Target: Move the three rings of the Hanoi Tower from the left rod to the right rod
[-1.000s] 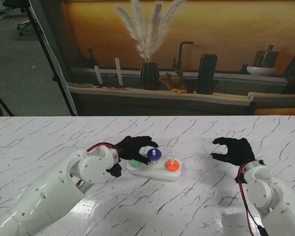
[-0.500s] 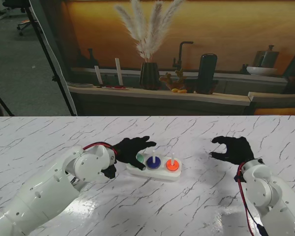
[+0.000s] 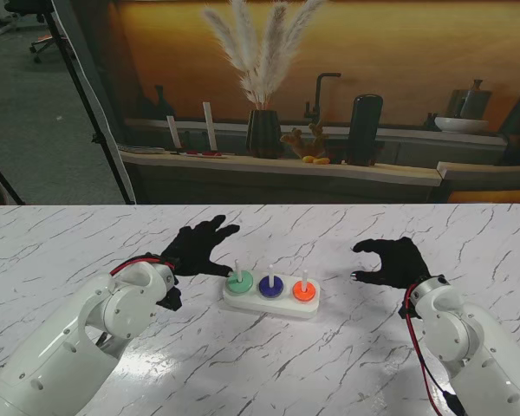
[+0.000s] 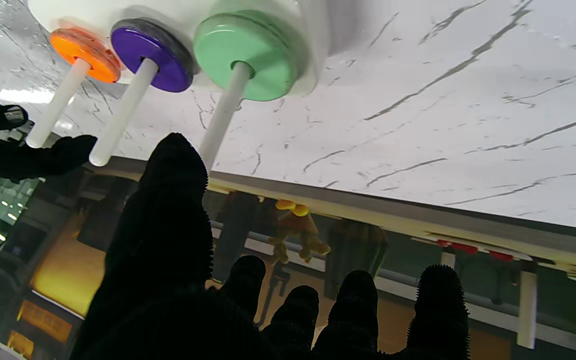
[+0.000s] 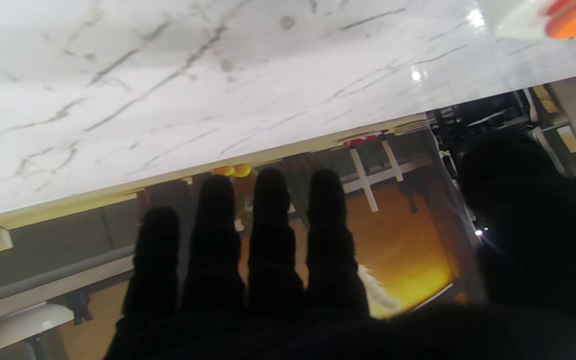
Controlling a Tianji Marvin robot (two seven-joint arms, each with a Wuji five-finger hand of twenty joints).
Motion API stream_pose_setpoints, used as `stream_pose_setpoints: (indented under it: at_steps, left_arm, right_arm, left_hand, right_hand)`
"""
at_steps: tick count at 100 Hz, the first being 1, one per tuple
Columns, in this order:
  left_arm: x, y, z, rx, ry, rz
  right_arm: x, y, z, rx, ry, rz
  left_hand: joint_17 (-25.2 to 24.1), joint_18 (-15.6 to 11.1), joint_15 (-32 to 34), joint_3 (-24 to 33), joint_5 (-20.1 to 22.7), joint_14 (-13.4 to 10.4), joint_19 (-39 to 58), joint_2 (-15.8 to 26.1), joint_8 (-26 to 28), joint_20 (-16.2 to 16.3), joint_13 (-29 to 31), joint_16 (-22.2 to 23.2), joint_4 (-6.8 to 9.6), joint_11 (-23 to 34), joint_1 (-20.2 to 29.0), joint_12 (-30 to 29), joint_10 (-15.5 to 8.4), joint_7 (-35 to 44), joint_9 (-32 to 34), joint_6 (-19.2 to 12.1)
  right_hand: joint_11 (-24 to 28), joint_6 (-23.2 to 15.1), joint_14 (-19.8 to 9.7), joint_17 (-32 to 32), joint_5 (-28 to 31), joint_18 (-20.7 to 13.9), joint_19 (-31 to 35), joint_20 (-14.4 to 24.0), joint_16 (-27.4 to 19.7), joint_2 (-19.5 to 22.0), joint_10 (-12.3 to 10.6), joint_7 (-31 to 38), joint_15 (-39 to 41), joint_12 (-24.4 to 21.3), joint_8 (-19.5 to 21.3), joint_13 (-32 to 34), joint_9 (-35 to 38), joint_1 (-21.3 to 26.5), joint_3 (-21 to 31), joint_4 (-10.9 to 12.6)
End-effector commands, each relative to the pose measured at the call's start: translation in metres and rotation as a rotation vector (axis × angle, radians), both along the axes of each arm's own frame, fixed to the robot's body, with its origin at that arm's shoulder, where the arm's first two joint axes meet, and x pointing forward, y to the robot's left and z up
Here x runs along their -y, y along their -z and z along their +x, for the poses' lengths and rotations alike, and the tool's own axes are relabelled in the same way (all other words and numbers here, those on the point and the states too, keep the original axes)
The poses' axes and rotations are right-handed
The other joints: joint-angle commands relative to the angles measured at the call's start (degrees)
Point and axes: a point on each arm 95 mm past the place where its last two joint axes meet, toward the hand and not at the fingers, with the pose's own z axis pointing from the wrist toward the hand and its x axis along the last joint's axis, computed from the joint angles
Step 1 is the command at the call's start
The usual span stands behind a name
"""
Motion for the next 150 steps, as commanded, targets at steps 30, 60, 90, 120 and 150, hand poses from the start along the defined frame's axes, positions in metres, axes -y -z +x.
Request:
stream_pose_setpoints:
  at_steps: [30,60,90,120,150]
  left_arm:
    - [-0.016,0.01,-0.007,0.001,-0.069,-0.015]
    - [-0.019,0.012,-0.007,0.013,-0.099,-0.018]
    - [-0.021,0.013,-0.008,0.008,-0.109,-0.019]
    - [-0.024,0.015,-0.009,0.0,-0.117,-0.021]
    - [-0.025,0.017,-0.01,-0.009,-0.124,-0.025]
  right_arm:
    - [-0.037,0.003,0.004,0.011,-0.127,0.023]
    - [-0.056,0.008,-0.001,-0.003,-0.217,0.011]
    - [-0.071,0.02,-0.01,-0.017,-0.286,0.002]
    - [-0.079,0.026,-0.013,-0.013,-0.322,-0.012]
    - [-0.084,0.03,-0.013,0.006,-0.356,-0.051]
  left_hand:
    - [-0.46,1.09,0.0,-1.73,1.41,0.74,3.57,1.56,1.46,0.04,1.65,0.85,-0.36,0.72,1.13,2.27,0.36,0.33,-0.33,0.59]
    - [-0.69,1.29,0.2,-1.69,1.74,0.69,4.79,1.12,1.76,-0.49,1.93,1.17,-0.25,0.79,1.17,3.26,0.31,0.42,-0.35,0.61]
    - [-0.5,1.21,0.49,-1.51,1.87,0.63,5.79,0.99,1.96,-0.81,2.35,1.49,-0.17,0.73,1.3,3.66,0.47,0.44,-0.29,0.61]
    - [-0.72,1.17,0.77,-1.48,1.99,0.58,7.0,1.02,2.14,-0.8,2.52,1.93,-0.19,0.69,1.27,3.82,0.43,0.49,-0.25,0.64]
    - [-0.66,1.02,1.11,-1.48,2.12,0.71,8.81,1.22,2.3,-0.38,2.72,2.41,-0.23,0.68,1.27,3.9,0.52,0.55,-0.16,0.68]
  right_hand:
    - [0.65,1.51,-0.02,-0.35,-2.73,19.41,0.72,0.84,0.99,-2.51,-0.23,-1.88,0.38,0.63,-0.14,2.05,1.34,-4.12,2.14,1.64]
    - [-0.77,-1.1,-0.24,-1.42,-7.8,19.82,-0.97,0.93,1.35,-3.71,-0.08,-4.49,-0.22,0.82,-1.32,1.1,-2.34,-4.09,1.92,1.72]
    - [1.46,-2.44,-0.56,-1.06,-11.77,19.75,-1.52,2.39,4.58,-5.51,1.24,-4.7,3.69,2.79,-2.74,1.55,-6.46,-2.08,1.16,1.48]
    - [6.75,-2.79,-2.25,-0.19,-13.12,18.86,0.14,6.95,13.29,-6.08,2.82,-2.79,17.75,5.79,-3.75,-1.76,-9.93,-0.25,1.34,1.87]
    - [16.52,-4.61,-5.45,2.56,-13.51,16.97,5.2,14.4,22.95,-7.96,1.42,0.21,34.93,12.92,-4.02,-2.19,-10.79,5.13,0.3,2.15]
